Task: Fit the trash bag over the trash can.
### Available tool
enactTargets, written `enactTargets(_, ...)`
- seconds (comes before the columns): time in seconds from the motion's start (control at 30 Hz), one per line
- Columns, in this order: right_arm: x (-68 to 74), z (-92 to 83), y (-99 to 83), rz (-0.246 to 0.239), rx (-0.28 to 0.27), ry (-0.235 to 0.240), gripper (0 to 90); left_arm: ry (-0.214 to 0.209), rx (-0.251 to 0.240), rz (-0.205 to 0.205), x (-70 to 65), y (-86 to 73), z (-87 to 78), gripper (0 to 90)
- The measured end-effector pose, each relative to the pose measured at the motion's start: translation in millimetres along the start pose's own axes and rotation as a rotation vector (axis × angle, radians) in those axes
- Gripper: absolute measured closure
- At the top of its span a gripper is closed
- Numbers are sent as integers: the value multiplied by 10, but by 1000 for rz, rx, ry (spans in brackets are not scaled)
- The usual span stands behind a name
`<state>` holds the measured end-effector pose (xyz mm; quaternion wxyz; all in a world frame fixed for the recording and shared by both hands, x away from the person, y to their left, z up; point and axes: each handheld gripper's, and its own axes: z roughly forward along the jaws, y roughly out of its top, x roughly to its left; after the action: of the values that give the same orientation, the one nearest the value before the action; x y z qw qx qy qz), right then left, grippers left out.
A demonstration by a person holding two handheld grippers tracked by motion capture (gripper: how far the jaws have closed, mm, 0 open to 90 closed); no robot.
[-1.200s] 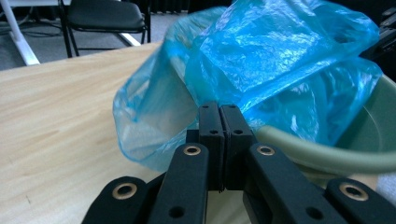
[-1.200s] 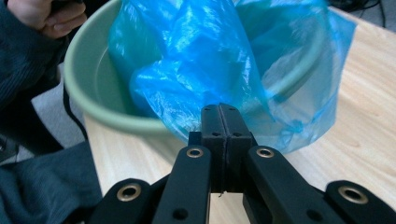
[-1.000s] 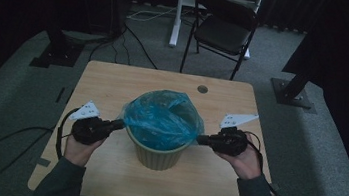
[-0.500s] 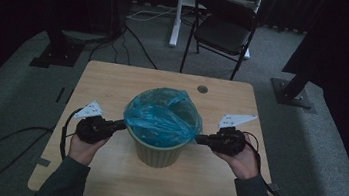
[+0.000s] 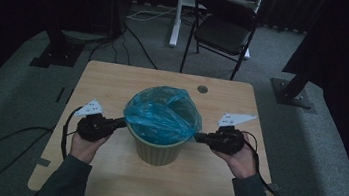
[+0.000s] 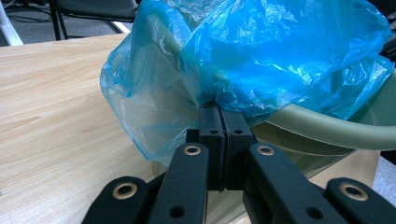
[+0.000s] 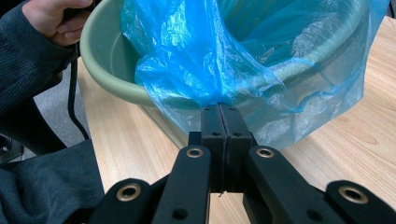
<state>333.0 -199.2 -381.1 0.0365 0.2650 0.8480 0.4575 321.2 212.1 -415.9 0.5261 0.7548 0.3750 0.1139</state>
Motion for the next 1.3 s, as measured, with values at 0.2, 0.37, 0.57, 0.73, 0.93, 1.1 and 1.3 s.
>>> enactTargets(0.2,13,3,-15,0,-8,7,898,-7,7,4,-5,-33,-8,886)
enactTargets(0.37,46,27,-37,-9,8,28,897,-13,16,7,-13,-102,-39,886)
enactTargets(0.57,41,51,-53,-14,32,40,895,-14,31,10,-18,-132,-32,887)
enactTargets(0.73,41,59,-69,-15,47,38,892,-8,40,21,-32,-142,-48,886)
enactTargets(0.93,34,52,-109,-15,66,26,894,0,40,8,-7,-157,-97,886)
enactTargets(1.1,45,23,-97,-19,63,18,868,9,39,17,-30,-148,-136,827)
enactTargets(1.3,67,-127,-15,-34,17,-3,772,19,9,12,0,-121,-273,724)
